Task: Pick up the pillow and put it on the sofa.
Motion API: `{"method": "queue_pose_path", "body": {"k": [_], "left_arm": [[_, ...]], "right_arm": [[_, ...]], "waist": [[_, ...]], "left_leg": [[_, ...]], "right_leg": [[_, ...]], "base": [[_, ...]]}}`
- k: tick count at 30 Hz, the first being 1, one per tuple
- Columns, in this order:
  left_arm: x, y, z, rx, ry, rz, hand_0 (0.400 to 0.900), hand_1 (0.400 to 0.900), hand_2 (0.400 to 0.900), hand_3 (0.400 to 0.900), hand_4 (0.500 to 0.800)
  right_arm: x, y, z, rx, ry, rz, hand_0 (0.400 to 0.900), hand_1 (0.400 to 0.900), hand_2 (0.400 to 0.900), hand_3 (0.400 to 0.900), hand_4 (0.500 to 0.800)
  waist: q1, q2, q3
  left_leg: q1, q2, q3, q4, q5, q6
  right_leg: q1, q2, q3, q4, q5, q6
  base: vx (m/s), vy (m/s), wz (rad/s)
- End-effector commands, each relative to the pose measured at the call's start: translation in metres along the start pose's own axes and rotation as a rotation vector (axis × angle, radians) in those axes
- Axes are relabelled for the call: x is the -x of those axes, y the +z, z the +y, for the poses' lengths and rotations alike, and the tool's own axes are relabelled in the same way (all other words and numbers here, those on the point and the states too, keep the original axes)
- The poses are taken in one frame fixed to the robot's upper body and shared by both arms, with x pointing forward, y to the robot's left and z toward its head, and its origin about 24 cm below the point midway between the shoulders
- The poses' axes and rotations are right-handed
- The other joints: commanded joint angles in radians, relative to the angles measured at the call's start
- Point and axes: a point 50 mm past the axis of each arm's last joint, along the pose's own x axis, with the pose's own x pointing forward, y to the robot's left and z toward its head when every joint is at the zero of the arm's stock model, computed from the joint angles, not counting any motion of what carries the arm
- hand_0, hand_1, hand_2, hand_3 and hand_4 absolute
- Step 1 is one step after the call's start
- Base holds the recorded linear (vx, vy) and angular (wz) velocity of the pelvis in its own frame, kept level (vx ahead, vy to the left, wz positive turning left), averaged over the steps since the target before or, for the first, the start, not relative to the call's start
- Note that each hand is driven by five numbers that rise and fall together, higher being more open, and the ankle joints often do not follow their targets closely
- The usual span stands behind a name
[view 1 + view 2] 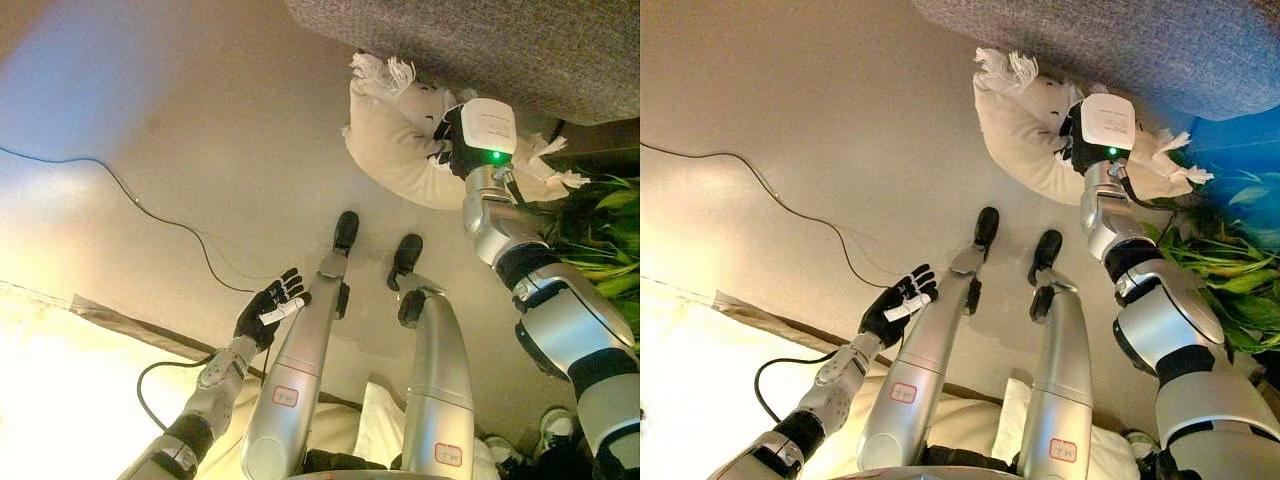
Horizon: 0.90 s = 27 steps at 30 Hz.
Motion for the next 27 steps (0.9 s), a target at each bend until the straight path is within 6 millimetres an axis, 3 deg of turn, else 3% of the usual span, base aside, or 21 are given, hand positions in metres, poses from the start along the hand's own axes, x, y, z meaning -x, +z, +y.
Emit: {"method": "queue_pose_path", "body": {"k": [1,7,18,27], "left_arm": [[0.031,-0.038,-0.002,0.037,0.015,0.087,0.9,0.9,0.9,0.9,0.8],[0.034,-0.039,0.003,0.021,0.043,0.092,0.9,0.9,0.9,0.9,0.8],[0.034,-0.028,0.027,-0.1,0.129,0.144,0.9,0.9,0.9,0.9,0.8],[0.055,-0.053,0.046,-0.119,0.22,0.323,0.9,0.9,0.9,0.9,0.8]], "right_arm": [[-0.017,-0.006,-0.038,0.031,-0.124,-0.055,0.4,0.4,0.4,0.4,0.5],[-0.013,0.006,-0.041,-0.003,-0.155,-0.164,0.4,0.4,0.4,0.4,0.5],[0.013,0.032,-0.04,-0.11,-0.2,-0.347,0.4,0.4,0.4,0.4,0.5],[0.047,0.023,-0.043,-0.15,-0.124,-0.414,0.4,0.4,0.4,0.4,0.5]], "waist": [[0.009,0.117,0.002],[-0.003,0.086,0.002],[-0.019,-0.043,0.002],[-0.038,-0.128,-0.178]], "left_leg": [[0.031,0.005,-0.007,-0.061,-0.025,-0.005],[0.135,0.012,-0.012,-0.112,-0.026,-0.007],[0.515,0.024,-0.025,-0.299,-0.022,-0.024],[0.807,0.059,-0.031,-0.474,-0.03,-0.04]], "right_leg": [[0.08,0.032,-0.041,-0.098,0.019,0.017],[0.185,0.052,-0.049,-0.178,0.035,0.028],[0.578,0.064,-0.072,-0.384,0.068,0.076],[0.878,0.047,-0.083,-0.576,0.087,0.108]], "base": [[-0.1,0.036,-0.13],[-0.03,0.012,-0.14],[-0.01,-0.09,-0.09],[0.12,-0.058,0.01]]}}
